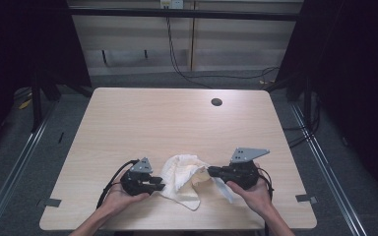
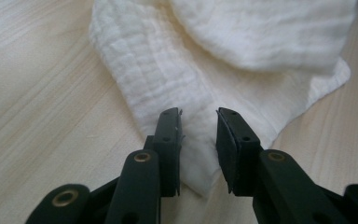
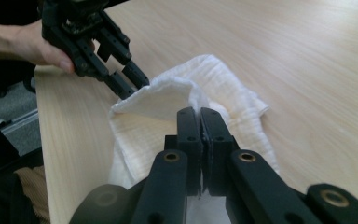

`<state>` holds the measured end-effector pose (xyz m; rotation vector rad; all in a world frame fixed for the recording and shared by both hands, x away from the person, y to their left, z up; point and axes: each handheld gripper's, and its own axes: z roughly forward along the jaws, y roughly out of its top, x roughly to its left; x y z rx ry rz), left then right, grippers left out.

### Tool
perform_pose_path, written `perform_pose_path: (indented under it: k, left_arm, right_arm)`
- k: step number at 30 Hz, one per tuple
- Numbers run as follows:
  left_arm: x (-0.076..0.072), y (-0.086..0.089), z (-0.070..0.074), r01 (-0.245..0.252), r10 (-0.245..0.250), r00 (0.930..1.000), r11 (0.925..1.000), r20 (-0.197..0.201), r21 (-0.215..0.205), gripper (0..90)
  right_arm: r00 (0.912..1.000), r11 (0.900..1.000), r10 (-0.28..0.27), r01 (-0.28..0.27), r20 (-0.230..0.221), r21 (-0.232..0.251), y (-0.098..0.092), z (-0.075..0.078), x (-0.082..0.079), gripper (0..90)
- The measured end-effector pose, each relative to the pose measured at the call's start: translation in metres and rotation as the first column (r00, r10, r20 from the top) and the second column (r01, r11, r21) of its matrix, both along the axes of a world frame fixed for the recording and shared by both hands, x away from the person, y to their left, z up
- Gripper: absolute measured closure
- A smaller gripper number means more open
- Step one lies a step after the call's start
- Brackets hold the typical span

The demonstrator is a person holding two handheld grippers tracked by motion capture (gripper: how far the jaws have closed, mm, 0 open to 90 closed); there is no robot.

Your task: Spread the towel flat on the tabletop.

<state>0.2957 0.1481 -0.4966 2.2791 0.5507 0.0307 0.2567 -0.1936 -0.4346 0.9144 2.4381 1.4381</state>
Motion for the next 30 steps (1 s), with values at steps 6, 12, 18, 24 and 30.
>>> perform_pose_path:
  k: [6,12,18,24,30]
  left_arm:
    - [0.003,0.005,0.0,-0.016,0.016,0.9998,0.9999,0.008,0.005,70.2]
    - [-0.001,0.01,0.006,-0.039,0.039,0.9969,0.9992,0.068,0.004,70.4]
    - [-0.024,-0.007,0.03,0.067,-0.056,0.9948,0.989,0.085,-0.132,76.3]
    - [-0.033,-0.063,0.015,0.213,-0.214,0.9769,0.9742,0.001,-0.074,78.7]
    - [-0.037,-0.066,0.016,0.273,-0.275,0.9615,0.9601,-0.014,-0.06,76.8]
  right_arm:
    - [0.9963,0.996,-0.086,0.086,0.004,0.023,-0.03,0.004,0.006,87.7]
    - [0.99,0.991,-0.135,0.136,-0.041,0.018,-0.053,-0.007,0.015,87.7]
    - [0.9881,0.99,-0.14,0.142,-0.063,0.014,-0.058,-0.013,0.02,87.6]
    - [0.9879,0.99,-0.14,0.14,-0.065,-0.004,-0.056,-0.015,0.022,87.7]
    - [0.9887,0.991,-0.133,0.132,-0.069,-0.024,-0.055,-0.018,0.023,87.5]
